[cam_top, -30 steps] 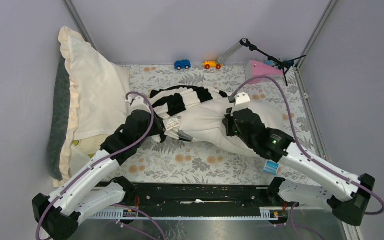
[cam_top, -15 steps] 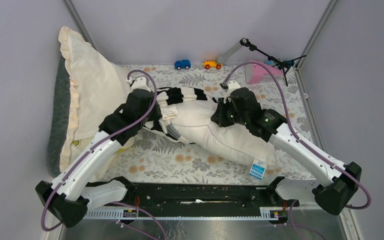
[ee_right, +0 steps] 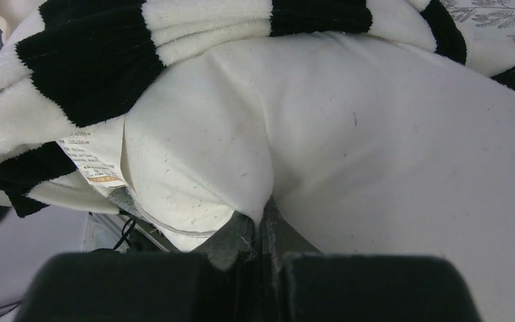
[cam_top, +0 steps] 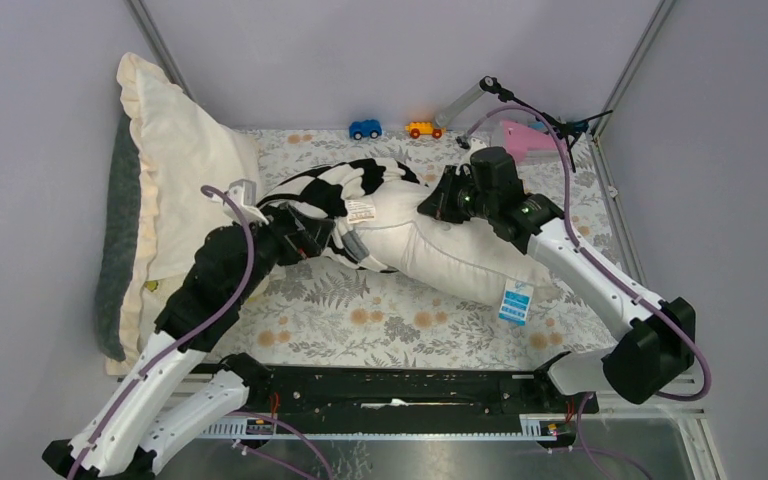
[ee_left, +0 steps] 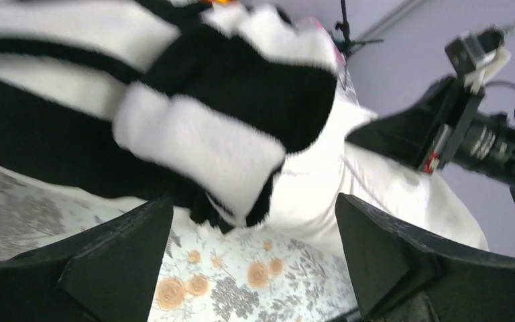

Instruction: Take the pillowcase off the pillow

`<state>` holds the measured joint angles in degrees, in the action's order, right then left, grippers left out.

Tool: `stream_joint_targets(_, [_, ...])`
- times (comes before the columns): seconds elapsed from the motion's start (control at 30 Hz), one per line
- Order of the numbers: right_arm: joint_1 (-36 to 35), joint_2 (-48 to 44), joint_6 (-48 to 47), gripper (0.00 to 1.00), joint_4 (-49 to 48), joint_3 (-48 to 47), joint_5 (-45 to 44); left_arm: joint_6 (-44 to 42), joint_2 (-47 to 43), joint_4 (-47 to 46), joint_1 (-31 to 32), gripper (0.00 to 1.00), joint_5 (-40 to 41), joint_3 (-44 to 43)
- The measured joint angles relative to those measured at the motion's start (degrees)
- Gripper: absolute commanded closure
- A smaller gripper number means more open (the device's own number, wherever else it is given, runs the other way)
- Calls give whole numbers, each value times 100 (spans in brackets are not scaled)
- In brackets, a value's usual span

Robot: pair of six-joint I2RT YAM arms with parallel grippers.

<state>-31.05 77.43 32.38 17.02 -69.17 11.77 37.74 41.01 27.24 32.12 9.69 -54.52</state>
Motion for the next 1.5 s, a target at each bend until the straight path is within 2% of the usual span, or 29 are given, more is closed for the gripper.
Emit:
stream_joint_targets(0.17, [59, 219, 63, 100, -157, -129, 94, 638, -348, -809, 63, 5, -535, 1353])
stream_joint_targets(0.33, [72, 234, 98, 100, -216, -129, 142, 1078, -177, -1453, 686, 1, -376, 2492])
stream_joint_targets(0.47, [79, 234, 105, 100, -238, -129, 149, 1165, 92, -2149, 1154, 1, -136, 2763])
stream_joint_targets(0.6, [81, 234, 114, 100, -243, -127, 155, 1099, 691, -2979, 1213, 4, -85, 2780])
stream_joint_targets(0.67, [83, 234, 114, 100, -247, -127, 175, 1029, 1075, -3200, 1213, 11, 20, 2754])
stream_joint_targets(0.73, [85, 234, 114, 100, -249, -125, 188, 968, 1346, -3279, 1213, 23, 216, 2752])
stream_joint_targets(0.87, [109, 199, 114, 100, -264, -87, 225, 839, 1547, -3180, 1213, 64, 896, 2697])
stream_joint_targets(1.0, [168, 118, 111, 100, -271, -68, 282, 798, 1449, -2817, 1075, 73, 1425, 2564])
stream_joint_targets(1.17, [426, -59, 109, 100, -238, -24, 382, 636, 927, -2378, -35, 93, 1556, 2568])
stream_joint_targets(1.27, [616, -179, 76, 100, -184, -4, 350, 516, 597, -2173, -505, 100, 1740, 2568])
stream_joint_targets(1.33, [688, -238, 13, 100, -83, -4, 236, 402, 404, -2028, -538, 99, 1749, 2564])
stream_joint_targets(1.37, [708, -262, -26, 100, -42, -4, 201, 337, 315, -1956, -538, 95, 1716, 2553])
stream_joint_targets(1.4, [710, -280, -59, 100, 0, -4, 162, 278, 240, -1895, -538, 85, 1635, 2533])
stream_joint_targets(1.43, [710, -295, -83, 100, 37, -4, 131, 219, 168, -1867, -538, 71, 1532, 2505])
stream_joint_targets(1.5, [710, -308, -125, 100, 79, -4, 125, 81, 37, -1895, -538, 38, 1139, 2435])
